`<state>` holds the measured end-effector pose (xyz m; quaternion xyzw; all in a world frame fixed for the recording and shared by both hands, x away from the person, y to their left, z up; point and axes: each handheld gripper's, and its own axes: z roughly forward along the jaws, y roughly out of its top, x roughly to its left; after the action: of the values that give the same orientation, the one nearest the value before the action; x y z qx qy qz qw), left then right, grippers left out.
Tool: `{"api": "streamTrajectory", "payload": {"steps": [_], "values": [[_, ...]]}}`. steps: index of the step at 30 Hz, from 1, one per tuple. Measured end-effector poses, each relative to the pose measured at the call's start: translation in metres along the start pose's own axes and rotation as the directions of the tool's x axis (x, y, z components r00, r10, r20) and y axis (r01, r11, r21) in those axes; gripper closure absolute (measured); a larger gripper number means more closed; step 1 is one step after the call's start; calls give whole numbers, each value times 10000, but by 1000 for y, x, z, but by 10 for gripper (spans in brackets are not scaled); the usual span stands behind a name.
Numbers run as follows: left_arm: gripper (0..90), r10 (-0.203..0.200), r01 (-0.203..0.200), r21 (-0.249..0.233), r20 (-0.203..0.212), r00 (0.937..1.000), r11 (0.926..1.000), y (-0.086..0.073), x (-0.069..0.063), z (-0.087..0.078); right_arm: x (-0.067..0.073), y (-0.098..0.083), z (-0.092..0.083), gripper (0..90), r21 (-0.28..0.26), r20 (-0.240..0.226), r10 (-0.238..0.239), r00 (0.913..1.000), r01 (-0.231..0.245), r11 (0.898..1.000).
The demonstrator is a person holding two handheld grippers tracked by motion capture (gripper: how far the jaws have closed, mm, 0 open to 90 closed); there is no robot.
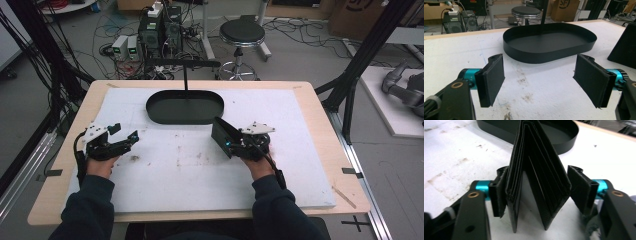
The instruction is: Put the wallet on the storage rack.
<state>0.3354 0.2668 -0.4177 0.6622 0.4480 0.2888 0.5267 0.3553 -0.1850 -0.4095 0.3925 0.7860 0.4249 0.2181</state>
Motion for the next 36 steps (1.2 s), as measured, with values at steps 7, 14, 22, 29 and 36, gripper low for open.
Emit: {"api": "streamTrajectory", "payload": {"steps": [7,14,22,29,36], "values": [[241,16,-16,21,-19,10000,10000,0,0,0,-2,2,1,774,-48,-516,-615,9968,614,9981],[241,54,-54,46,-48,10000,10000,0,-1,-1,-7,19,-5,781,-514,-902,-785,9928,741,9959],[241,20,-20,33,-20,10000,10000,0,0,-1,-18,70,0,782,-1126,-1262,-841,9884,700,9912],[241,-1,1,-2,-24,10000,10000,0,0,-2,-25,106,37,783,-1052,-1214,-1047,9871,921,9902],[241,-36,36,15,28,10000,10000,0,1,-1,-29,117,78,783,-683,-837,-1087,9905,1031,9923]]}}
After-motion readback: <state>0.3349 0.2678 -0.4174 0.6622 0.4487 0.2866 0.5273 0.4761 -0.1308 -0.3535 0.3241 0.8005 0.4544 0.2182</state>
